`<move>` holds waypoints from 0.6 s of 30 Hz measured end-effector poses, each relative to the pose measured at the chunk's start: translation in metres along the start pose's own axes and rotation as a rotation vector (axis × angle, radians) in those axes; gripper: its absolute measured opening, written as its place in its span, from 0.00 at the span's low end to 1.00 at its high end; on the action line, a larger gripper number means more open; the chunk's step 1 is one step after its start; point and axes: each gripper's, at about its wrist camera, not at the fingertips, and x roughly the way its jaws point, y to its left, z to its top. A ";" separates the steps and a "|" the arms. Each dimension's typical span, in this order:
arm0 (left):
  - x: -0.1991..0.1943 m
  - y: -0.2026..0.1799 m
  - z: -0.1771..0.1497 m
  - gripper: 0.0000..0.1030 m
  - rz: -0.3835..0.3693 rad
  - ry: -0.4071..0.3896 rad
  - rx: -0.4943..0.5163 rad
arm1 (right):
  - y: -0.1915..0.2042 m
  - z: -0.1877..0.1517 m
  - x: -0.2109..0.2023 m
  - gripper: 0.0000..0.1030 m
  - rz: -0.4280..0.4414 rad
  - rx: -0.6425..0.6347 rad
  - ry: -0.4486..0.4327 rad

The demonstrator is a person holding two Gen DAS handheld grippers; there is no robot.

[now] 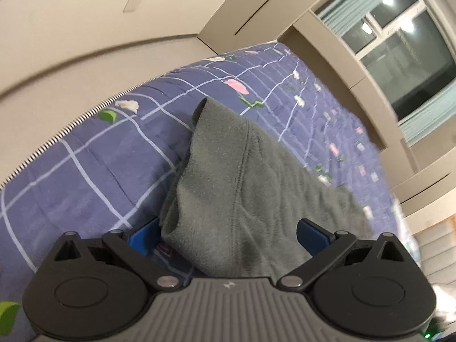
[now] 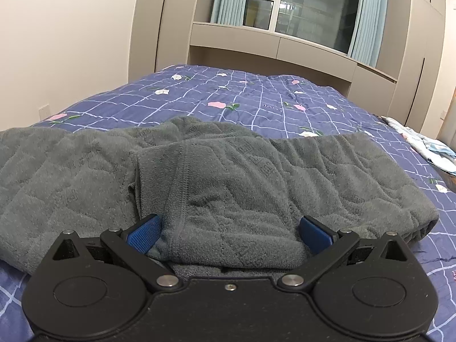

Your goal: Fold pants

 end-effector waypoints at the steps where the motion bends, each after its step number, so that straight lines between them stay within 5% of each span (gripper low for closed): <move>1: 0.000 0.006 0.002 0.99 -0.042 0.012 -0.031 | 0.000 0.000 0.000 1.00 0.002 0.003 -0.001; 6: -0.002 0.017 0.001 0.90 -0.119 0.009 -0.101 | -0.001 0.000 0.001 1.00 0.007 0.009 -0.004; 15: -0.002 -0.035 -0.022 0.70 0.077 -0.125 0.169 | -0.002 -0.001 0.000 1.00 0.012 0.014 -0.005; 18: 0.003 -0.039 -0.021 0.69 0.126 -0.111 0.145 | -0.002 -0.001 0.000 1.00 0.012 0.014 -0.005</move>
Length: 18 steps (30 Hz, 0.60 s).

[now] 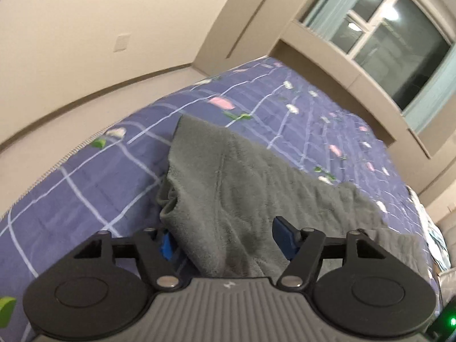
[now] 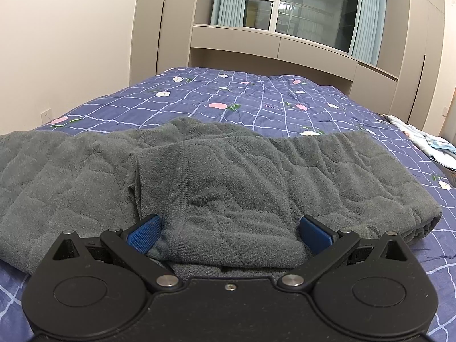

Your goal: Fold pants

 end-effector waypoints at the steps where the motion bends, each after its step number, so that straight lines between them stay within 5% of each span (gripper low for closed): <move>1: 0.001 0.001 0.001 0.69 0.002 0.010 -0.021 | 0.000 0.000 0.000 1.00 0.000 0.000 0.000; 6: 0.010 0.025 -0.002 0.69 -0.033 0.069 -0.131 | 0.000 0.000 0.000 1.00 0.000 0.001 -0.001; 18: 0.015 0.022 0.003 0.71 -0.009 0.095 -0.159 | -0.001 -0.002 -0.001 1.00 0.014 0.018 -0.014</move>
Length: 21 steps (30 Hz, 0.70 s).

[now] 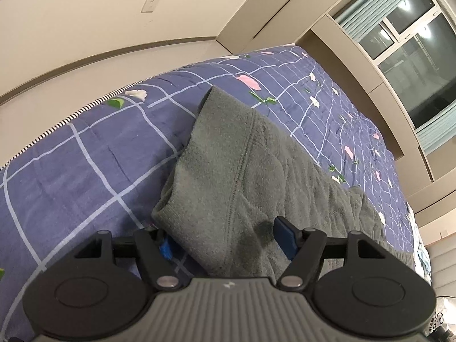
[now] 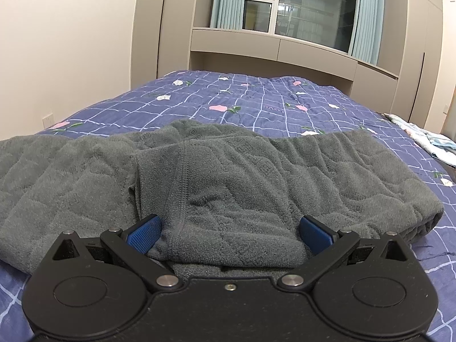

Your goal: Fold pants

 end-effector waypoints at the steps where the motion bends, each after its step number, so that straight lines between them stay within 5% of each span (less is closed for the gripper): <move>1: 0.000 -0.001 0.000 0.70 0.002 0.000 -0.001 | 0.000 0.000 0.000 1.00 0.001 0.002 -0.001; 9: -0.007 0.001 0.001 0.23 0.047 -0.048 -0.033 | -0.002 -0.001 0.000 1.00 0.013 0.017 -0.011; 14: -0.017 -0.010 0.001 0.16 0.038 -0.094 0.002 | -0.005 -0.002 -0.001 1.00 0.022 0.027 -0.017; 21: -0.044 -0.060 0.004 0.14 -0.048 -0.204 0.205 | -0.022 0.007 -0.011 1.00 0.097 0.078 -0.027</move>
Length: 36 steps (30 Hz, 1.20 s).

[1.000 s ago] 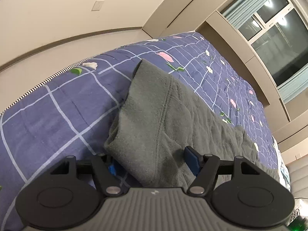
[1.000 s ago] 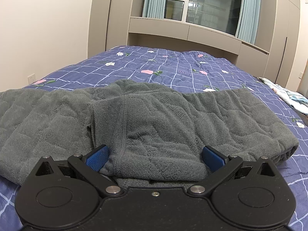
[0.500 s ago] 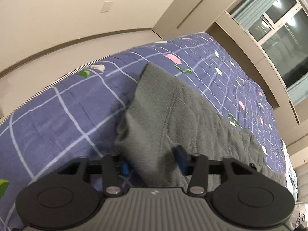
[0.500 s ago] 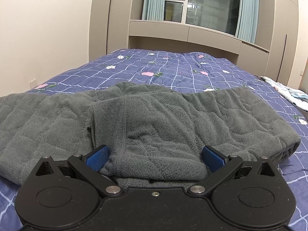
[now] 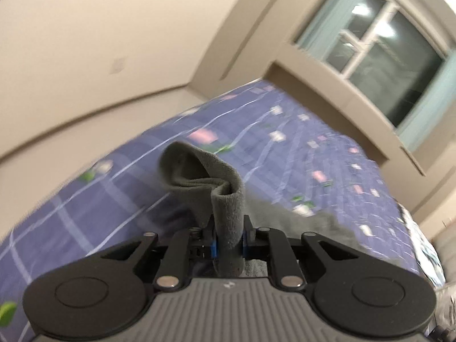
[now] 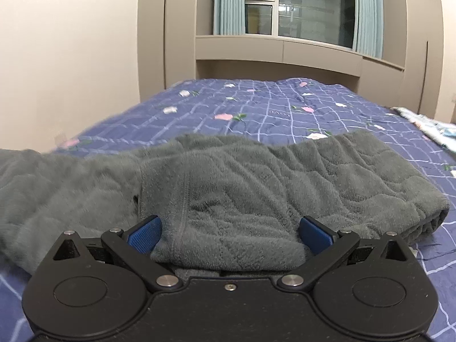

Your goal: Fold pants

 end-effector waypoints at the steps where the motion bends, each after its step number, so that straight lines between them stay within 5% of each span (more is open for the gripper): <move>1: -0.002 -0.011 0.003 0.14 -0.024 -0.011 0.025 | -0.004 0.002 -0.004 1.00 0.019 0.016 -0.004; 11: -0.008 -0.135 0.016 0.13 -0.235 -0.020 0.219 | -0.073 0.004 -0.064 1.00 -0.058 0.077 -0.057; 21: 0.012 -0.291 -0.054 0.13 -0.432 0.080 0.540 | -0.150 -0.022 -0.103 1.00 -0.209 0.147 -0.046; 28: 0.055 -0.343 -0.129 0.13 -0.392 0.202 0.686 | -0.180 -0.040 -0.115 1.00 -0.237 0.249 -0.027; 36: 0.090 -0.338 -0.156 0.19 -0.331 0.302 0.715 | -0.185 -0.049 -0.109 1.00 -0.229 0.277 -0.007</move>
